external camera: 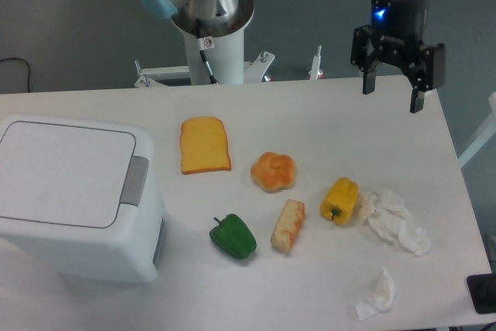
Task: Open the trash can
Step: 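Move the open gripper across the table toward the trash can lid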
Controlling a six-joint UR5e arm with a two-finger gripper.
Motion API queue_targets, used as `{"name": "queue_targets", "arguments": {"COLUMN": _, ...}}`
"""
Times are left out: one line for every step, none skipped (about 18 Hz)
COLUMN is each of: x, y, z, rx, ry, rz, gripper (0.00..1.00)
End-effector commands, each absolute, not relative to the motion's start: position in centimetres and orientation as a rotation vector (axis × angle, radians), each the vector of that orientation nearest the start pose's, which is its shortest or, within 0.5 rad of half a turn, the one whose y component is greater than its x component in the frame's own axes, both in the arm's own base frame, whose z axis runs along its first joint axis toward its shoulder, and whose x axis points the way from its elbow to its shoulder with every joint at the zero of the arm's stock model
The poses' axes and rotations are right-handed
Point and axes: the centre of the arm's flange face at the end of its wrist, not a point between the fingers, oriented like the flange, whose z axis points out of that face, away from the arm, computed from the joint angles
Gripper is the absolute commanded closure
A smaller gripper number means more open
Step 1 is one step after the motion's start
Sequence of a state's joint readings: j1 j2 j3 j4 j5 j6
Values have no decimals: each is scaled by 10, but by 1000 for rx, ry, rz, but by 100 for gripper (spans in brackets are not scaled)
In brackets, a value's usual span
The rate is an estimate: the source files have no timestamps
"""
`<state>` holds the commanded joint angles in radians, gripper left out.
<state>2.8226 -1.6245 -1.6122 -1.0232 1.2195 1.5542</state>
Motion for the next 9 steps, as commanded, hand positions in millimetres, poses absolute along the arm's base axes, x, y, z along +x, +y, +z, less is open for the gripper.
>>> {"name": "queue_targets", "arguments": {"x": -461, "y": 335, "z": 511, "rx": -2627, "ry": 480, "rz": 518, "gripper": 0}}
{"name": "queue_targets", "arguments": {"x": -456, "y": 341, "z": 515, "rx": -2622, "ry": 452, "rz": 512, "gripper": 0}}
{"name": "queue_targets", "arguments": {"x": -451, "y": 349, "z": 518, "rx": -2618, "ry": 420, "rz": 499, "gripper": 0}}
{"name": "queue_targets", "arguments": {"x": -445, "y": 356, "z": 520, "rx": -2615, "ry": 381, "rz": 485, "gripper": 0}}
{"name": "queue_targets", "arguments": {"x": -439, "y": 363, "z": 522, "rx": -2612, "ry": 342, "rz": 469, "gripper": 0}}
{"name": "queue_targets", "arguments": {"x": -433, "y": 369, "z": 527, "rx": -2604, "ry": 306, "rz": 461, "gripper": 0}}
{"name": "queue_targets", "arguments": {"x": -429, "y": 375, "z": 531, "rx": -2600, "ry": 278, "rz": 457, "gripper": 0}}
{"name": "queue_targets", "arguments": {"x": -423, "y": 381, "z": 536, "rx": -2596, "ry": 262, "rz": 453, "gripper": 0}}
{"name": "queue_targets", "arguments": {"x": -418, "y": 387, "z": 538, "rx": -2592, "ry": 242, "rz": 441, "gripper": 0}}
